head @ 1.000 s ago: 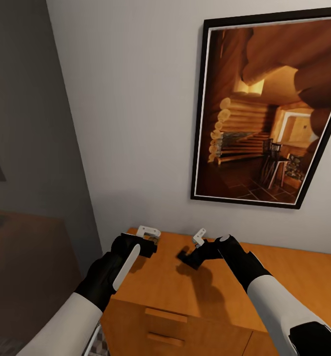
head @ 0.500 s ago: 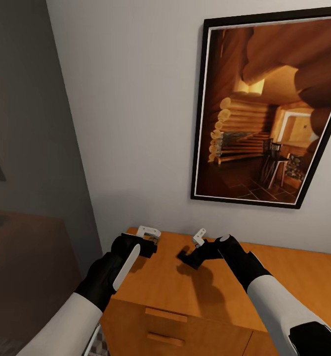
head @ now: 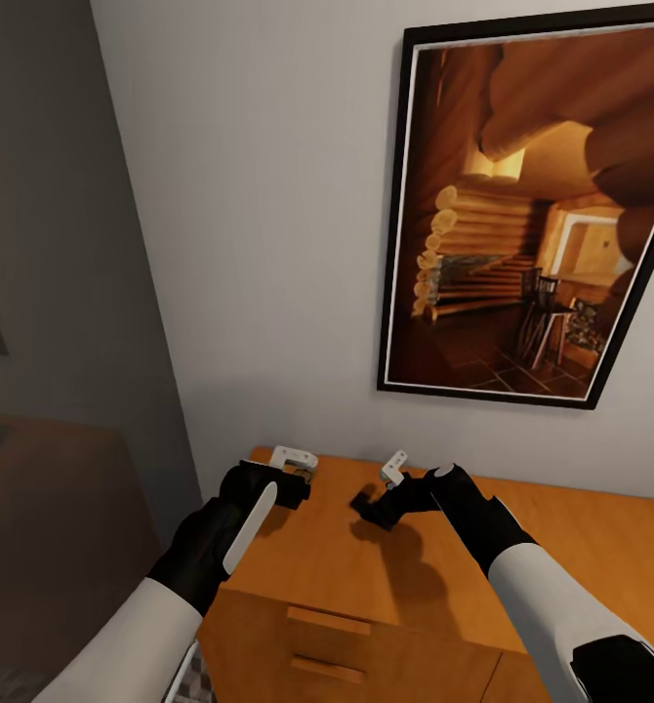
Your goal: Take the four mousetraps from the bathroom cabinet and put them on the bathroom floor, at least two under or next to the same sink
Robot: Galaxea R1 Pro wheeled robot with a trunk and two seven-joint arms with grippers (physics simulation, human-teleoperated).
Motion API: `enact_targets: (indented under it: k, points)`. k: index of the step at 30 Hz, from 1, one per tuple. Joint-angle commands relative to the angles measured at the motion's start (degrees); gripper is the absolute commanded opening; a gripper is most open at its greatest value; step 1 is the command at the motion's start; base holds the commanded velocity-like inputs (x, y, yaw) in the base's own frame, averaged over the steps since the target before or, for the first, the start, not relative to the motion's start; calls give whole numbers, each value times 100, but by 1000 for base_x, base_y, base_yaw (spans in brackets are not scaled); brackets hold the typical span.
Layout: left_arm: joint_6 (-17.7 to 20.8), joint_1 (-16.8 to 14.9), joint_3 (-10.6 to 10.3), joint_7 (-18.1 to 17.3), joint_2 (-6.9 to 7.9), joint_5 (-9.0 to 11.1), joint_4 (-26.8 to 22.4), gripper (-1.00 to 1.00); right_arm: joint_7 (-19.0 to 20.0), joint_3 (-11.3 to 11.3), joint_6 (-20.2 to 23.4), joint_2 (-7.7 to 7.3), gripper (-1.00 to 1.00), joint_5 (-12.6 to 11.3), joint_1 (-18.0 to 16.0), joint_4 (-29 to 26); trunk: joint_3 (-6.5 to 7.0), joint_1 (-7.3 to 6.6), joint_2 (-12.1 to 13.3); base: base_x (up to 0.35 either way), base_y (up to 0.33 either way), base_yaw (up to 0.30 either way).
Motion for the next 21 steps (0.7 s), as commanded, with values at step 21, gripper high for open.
enact_targets:
  k: [21]
  points:
    - [19, -5, -11, 55, -6, 58, 2, -100, 27, 13, 16, -4, 100, 43, -4, -12, -225, 265, -490, 0, 0, 0]
